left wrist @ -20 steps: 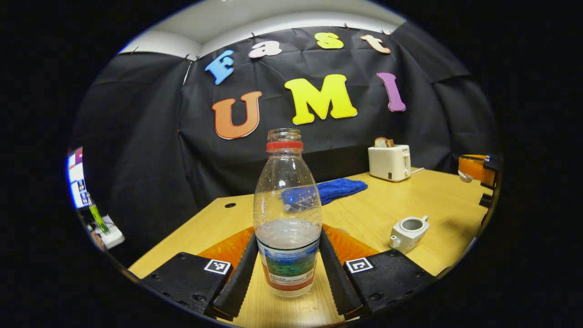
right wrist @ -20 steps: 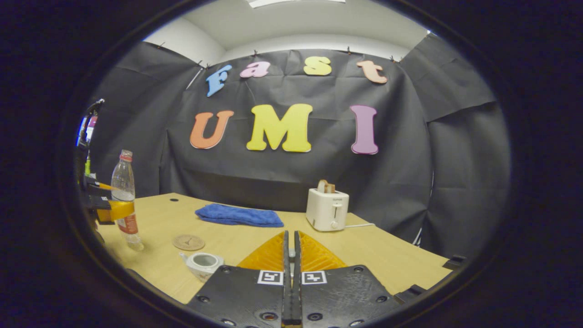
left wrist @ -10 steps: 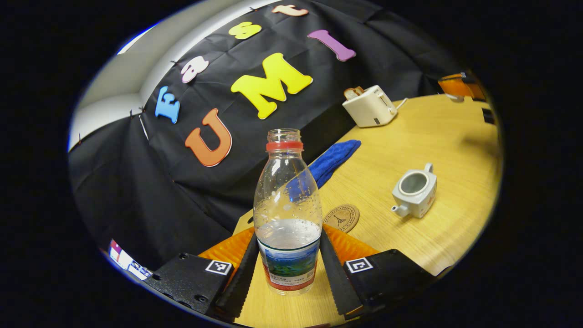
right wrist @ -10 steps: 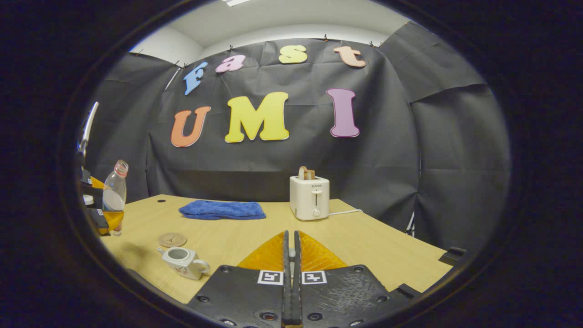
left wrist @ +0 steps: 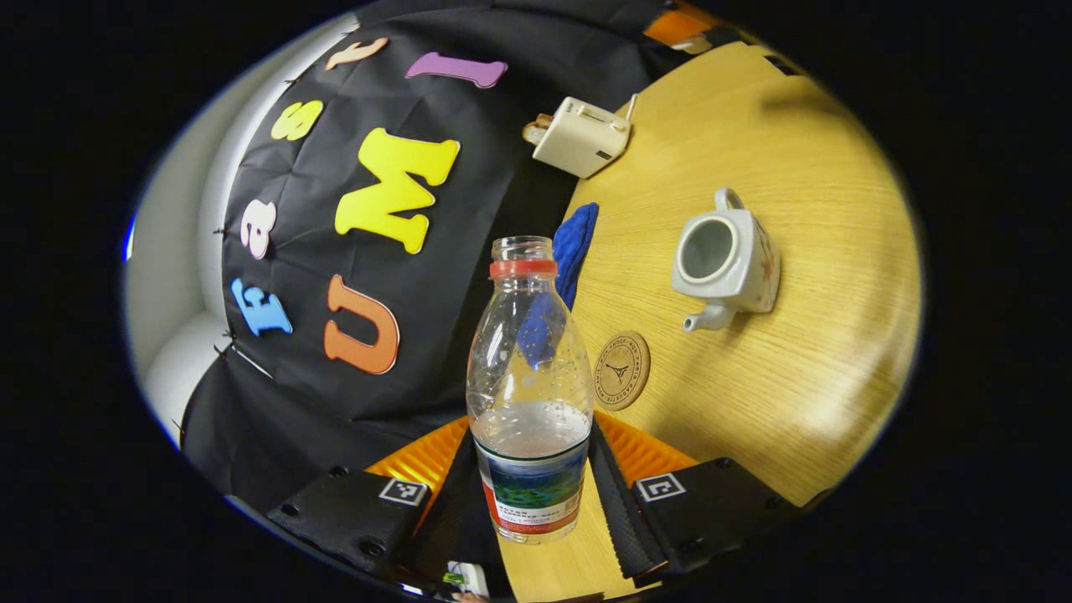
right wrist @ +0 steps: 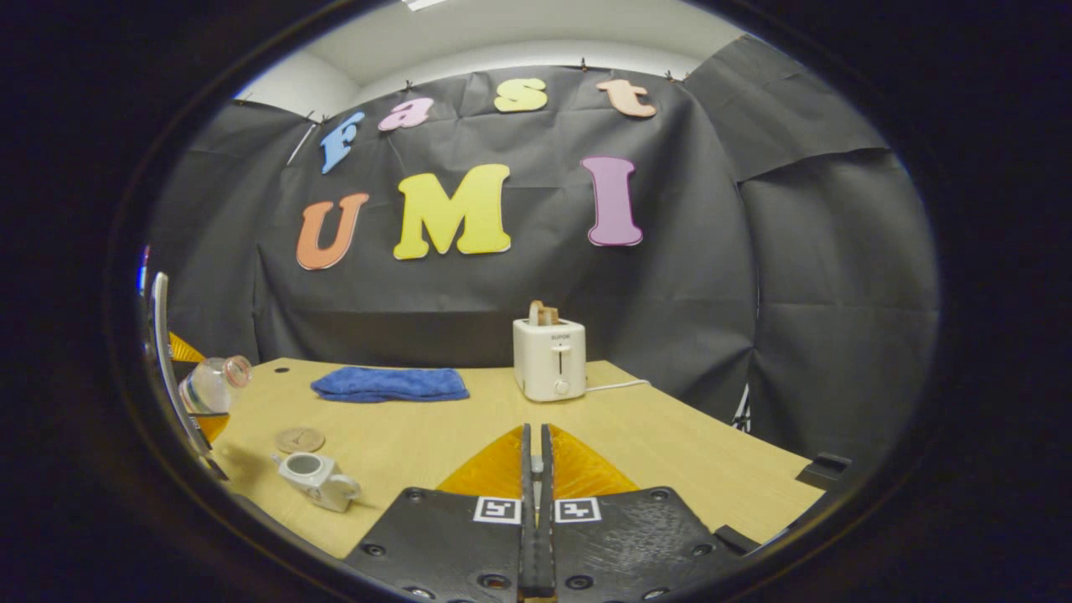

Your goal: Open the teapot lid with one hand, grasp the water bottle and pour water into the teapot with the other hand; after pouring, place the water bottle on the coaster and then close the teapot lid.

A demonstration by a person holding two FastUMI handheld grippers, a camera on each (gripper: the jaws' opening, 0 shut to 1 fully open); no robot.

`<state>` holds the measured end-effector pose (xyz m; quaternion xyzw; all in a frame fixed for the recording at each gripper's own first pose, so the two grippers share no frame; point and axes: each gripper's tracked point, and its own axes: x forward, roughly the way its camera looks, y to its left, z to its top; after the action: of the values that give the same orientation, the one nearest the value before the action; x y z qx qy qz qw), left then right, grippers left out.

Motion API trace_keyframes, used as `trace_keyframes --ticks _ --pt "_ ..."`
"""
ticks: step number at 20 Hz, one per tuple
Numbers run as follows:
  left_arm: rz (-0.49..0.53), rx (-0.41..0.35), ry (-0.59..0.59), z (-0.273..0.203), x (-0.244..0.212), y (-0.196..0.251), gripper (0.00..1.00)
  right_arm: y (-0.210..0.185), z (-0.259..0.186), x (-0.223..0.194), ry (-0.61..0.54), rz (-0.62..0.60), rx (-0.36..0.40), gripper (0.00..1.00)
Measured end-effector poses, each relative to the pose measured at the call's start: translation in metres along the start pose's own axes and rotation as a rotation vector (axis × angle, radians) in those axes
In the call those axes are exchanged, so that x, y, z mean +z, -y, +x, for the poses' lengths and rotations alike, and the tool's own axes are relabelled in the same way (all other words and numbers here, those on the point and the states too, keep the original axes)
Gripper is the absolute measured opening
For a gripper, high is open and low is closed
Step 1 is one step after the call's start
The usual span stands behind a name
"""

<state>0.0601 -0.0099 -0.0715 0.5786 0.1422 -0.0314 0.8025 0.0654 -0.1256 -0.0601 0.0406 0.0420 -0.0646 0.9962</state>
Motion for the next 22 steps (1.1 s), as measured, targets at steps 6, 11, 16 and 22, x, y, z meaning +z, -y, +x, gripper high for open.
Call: trace_keyframes --ticks 6,11,16,22 --pt "0.287 -0.016 -0.03 0.0 0.009 0.011 0.75 0.009 0.004 -0.002 -0.009 0.012 -0.011 0.0" --pt "0.478 -0.003 -0.035 0.006 0.016 0.008 0.75 0.016 0.005 -0.003 -0.014 0.035 -0.018 0.0" --pt "0.606 0.003 -0.053 0.008 0.021 -0.001 0.75 0.015 0.007 -0.004 -0.018 0.041 -0.007 0.0" --pt "0.716 0.022 -0.082 0.0 0.029 -0.004 0.75 0.02 0.006 -0.002 -0.018 0.046 -0.012 0.0"
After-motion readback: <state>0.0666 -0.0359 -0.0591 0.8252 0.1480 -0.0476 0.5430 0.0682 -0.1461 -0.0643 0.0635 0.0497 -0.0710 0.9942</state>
